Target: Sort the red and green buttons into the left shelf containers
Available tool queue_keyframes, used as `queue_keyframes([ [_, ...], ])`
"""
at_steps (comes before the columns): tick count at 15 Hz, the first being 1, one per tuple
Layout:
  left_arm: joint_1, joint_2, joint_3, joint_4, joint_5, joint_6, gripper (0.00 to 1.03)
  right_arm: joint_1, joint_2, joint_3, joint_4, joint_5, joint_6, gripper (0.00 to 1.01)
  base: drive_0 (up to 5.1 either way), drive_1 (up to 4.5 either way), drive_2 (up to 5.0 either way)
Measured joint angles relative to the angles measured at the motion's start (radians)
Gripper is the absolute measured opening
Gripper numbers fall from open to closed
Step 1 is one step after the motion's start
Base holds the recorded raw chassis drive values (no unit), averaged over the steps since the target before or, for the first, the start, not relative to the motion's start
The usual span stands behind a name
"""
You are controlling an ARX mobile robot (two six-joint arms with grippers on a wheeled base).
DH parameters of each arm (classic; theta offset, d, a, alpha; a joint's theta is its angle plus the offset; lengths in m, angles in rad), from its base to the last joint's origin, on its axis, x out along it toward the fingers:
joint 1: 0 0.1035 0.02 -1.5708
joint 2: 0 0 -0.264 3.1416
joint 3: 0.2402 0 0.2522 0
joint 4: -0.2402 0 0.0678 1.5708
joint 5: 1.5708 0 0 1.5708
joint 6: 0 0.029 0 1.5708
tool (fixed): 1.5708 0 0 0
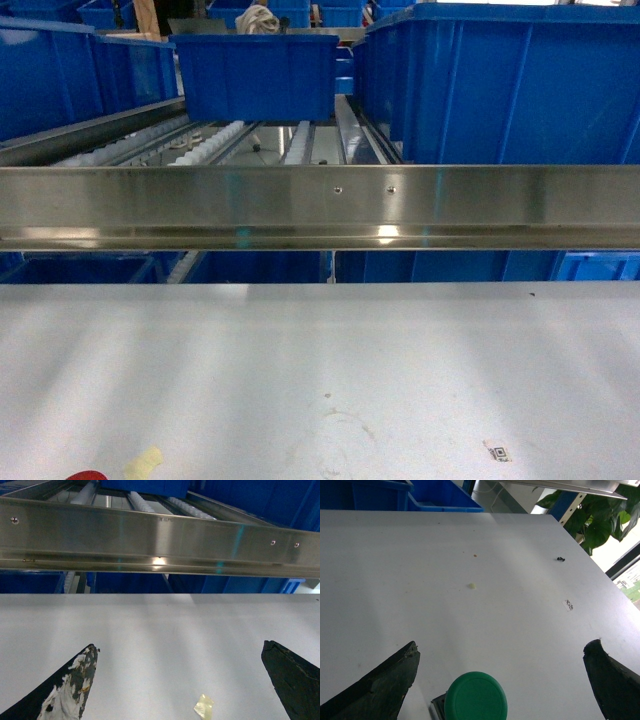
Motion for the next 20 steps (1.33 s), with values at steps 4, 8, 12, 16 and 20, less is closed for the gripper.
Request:
queue_keyframes([
  [4, 0.0, 0.0, 0.0, 0.0, 0.0, 0.0, 0.98, -0.011, 0.052, -0.002, 0.001, -0.008, 0.011, 0.98, 0.0, 0.0, 0.0],
  [8, 0.0, 0.0, 0.0, 0.0, 0.0, 0.0, 0.98, -0.024, 0.105, -0.002, 0.001, -0.015, 0.017, 0.98, 0.0, 0.0, 0.0],
  [12, 0.0, 0.0, 0.0, 0.0, 0.0, 0.0, 0.98, -0.035, 0.156, 0.023, 0.001, -0.017, 0.017, 0.98, 0.0, 0.0, 0.0],
  [16, 0.0, 0.0, 0.0, -0.001, -0.002, 0.0, 0.98, -0.06, 0.195, 0.044, 0.002, -0.018, 0.017, 0.98, 0.0, 0.0, 0.0],
  [20, 0.0, 0.0, 0.0, 0.0, -0.002, 0.0, 0.98, -0.065, 0.221, 0.066, 0.002, -0.017, 0.018, 0.98, 0.0, 0.0, 0.0],
])
